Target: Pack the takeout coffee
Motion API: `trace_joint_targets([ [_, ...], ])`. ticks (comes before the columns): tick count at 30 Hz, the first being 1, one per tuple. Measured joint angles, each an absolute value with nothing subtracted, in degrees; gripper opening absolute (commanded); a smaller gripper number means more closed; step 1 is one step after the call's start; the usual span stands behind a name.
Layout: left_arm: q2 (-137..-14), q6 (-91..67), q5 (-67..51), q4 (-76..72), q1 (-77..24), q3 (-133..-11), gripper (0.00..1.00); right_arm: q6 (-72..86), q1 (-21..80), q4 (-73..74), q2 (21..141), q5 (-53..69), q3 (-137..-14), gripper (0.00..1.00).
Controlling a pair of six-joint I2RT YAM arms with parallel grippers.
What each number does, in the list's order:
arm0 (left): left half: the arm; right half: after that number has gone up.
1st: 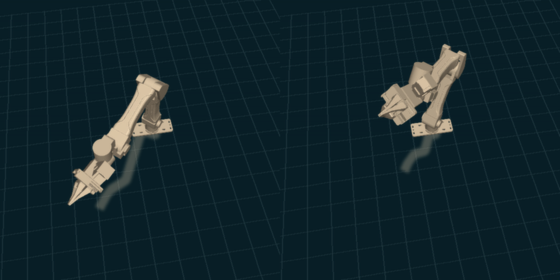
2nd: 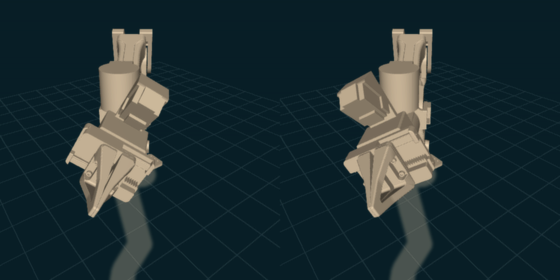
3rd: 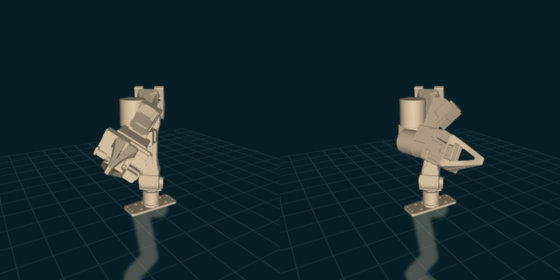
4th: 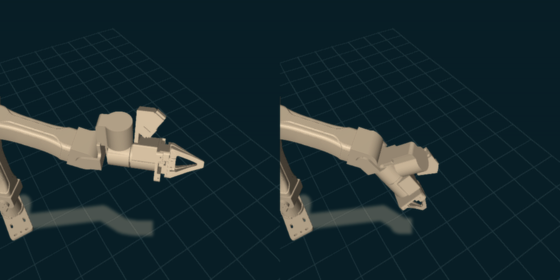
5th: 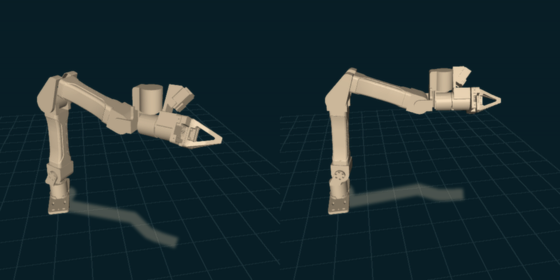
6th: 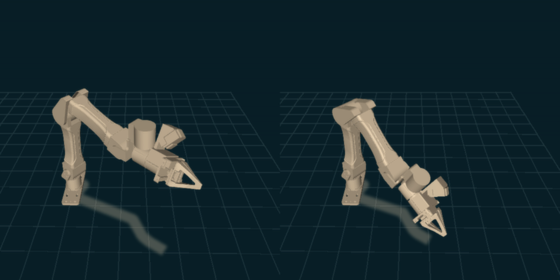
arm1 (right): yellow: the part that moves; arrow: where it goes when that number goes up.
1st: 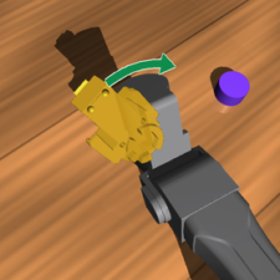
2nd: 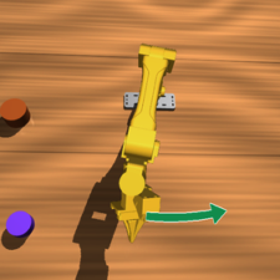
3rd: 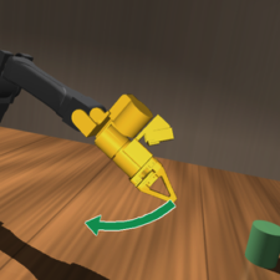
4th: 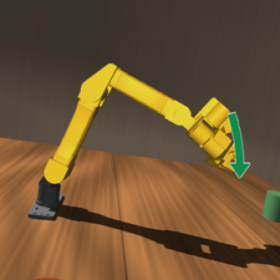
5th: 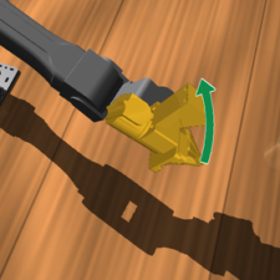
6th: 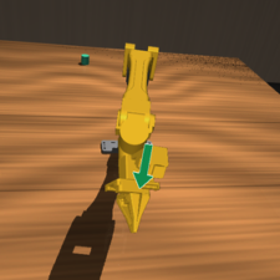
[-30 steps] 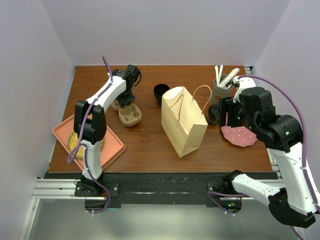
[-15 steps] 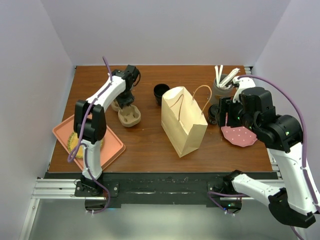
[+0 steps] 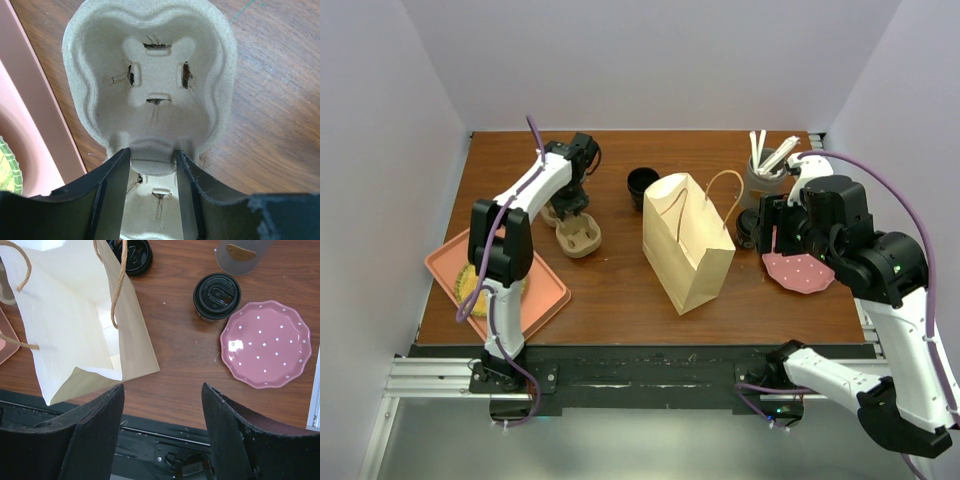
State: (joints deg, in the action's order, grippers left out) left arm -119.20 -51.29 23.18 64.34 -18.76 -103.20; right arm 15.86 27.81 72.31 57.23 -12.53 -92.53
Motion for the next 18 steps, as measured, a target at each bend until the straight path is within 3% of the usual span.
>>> trace_joint_targets([
  [8, -119.20, -51.16, 23.20, 64.38, -18.76, -103.22, 0.31, 16.19, 27.81, 72.29, 57.23, -12.53, -92.55, 0.67],
  [18, -119.20, -51.20, 23.62, 65.78, -18.76, -105.38, 0.30, 16.64, 27.81, 72.31, 57.23, -12.53, -92.53, 0.67],
])
